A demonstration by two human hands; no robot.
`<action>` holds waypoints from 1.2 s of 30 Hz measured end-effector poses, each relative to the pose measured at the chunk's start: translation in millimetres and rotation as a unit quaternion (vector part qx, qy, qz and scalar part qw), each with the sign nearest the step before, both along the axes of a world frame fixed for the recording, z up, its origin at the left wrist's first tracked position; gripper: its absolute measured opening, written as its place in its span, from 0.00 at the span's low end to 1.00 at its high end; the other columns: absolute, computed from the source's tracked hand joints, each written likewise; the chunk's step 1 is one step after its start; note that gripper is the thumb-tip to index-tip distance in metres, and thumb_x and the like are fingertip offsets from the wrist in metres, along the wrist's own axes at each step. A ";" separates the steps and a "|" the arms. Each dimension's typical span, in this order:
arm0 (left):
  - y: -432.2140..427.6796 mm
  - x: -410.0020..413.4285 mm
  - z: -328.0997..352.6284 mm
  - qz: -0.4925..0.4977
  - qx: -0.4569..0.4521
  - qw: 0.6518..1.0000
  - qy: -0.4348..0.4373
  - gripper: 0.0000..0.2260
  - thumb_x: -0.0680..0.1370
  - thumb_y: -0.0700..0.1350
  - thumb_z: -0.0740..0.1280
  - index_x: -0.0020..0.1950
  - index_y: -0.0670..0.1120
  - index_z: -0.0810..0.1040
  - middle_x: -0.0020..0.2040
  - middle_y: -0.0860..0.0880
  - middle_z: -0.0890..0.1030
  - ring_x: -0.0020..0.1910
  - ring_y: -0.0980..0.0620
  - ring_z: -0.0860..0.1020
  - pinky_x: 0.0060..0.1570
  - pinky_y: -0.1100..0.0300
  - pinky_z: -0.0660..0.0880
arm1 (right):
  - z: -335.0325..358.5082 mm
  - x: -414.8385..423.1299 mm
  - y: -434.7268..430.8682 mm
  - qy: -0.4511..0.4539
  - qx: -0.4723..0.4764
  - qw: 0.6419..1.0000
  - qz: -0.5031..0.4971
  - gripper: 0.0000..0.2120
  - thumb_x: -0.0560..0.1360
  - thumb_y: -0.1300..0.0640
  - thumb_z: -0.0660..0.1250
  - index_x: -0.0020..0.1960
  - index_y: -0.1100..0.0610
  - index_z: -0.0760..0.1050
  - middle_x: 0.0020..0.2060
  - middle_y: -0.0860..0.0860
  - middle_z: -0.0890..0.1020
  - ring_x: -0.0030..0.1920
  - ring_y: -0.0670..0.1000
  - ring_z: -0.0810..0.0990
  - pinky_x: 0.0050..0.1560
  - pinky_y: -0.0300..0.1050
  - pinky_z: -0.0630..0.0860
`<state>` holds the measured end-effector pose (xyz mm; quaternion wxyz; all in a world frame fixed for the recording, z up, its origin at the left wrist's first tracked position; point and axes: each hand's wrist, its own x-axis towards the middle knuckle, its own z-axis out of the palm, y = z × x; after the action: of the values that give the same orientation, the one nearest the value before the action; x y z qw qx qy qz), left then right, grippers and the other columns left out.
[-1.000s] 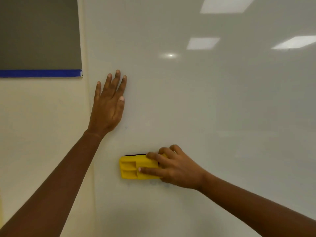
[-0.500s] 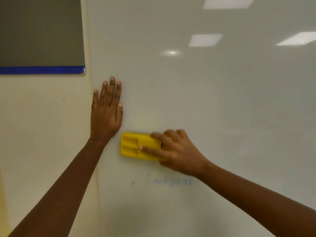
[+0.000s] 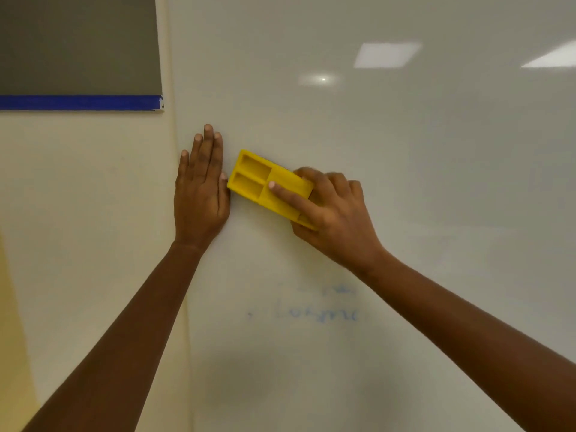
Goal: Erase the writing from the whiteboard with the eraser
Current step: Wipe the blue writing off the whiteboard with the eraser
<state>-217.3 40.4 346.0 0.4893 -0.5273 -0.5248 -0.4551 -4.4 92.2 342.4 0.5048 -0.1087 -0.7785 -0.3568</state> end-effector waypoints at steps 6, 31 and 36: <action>-1.8 -0.2 -9.0 0.003 -0.007 1.000 -0.006 0.23 0.79 0.43 0.48 0.72 0.35 0.56 0.73 0.36 0.59 0.72 0.46 0.54 0.71 0.61 0.43 | -51.5 14.9 4.0 -0.149 0.048 0.988 0.003 0.28 0.63 0.55 0.75 0.62 0.46 0.75 0.54 0.56 0.82 0.42 0.58 0.80 0.38 0.46 0.75; 1.0 1.0 -18.9 0.022 0.007 1.000 -0.007 0.21 0.80 0.42 0.49 0.72 0.35 0.57 0.72 0.36 0.60 0.72 0.42 0.57 0.71 0.61 0.43 | -135.5 19.8 11.0 -0.229 0.071 0.970 0.046 0.18 0.74 0.55 0.63 0.61 0.42 0.74 0.54 0.52 0.83 0.42 0.53 0.82 0.39 0.42 0.71; 0.9 2.7 -19.8 0.023 0.006 1.000 -0.014 0.22 0.80 0.42 0.49 0.72 0.35 0.56 0.73 0.36 0.59 0.73 0.43 0.56 0.71 0.58 0.45 | -39.0 39.4 27.9 -0.001 0.023 1.000 -0.004 0.22 0.72 0.50 0.65 0.65 0.43 0.67 0.59 0.57 0.79 0.50 0.58 0.74 0.44 0.48 0.69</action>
<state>-214.6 41.3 326.3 0.4955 -0.5058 -0.5406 -0.4542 35.0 120.1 303.4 0.5049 -0.0996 -0.7703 -0.3765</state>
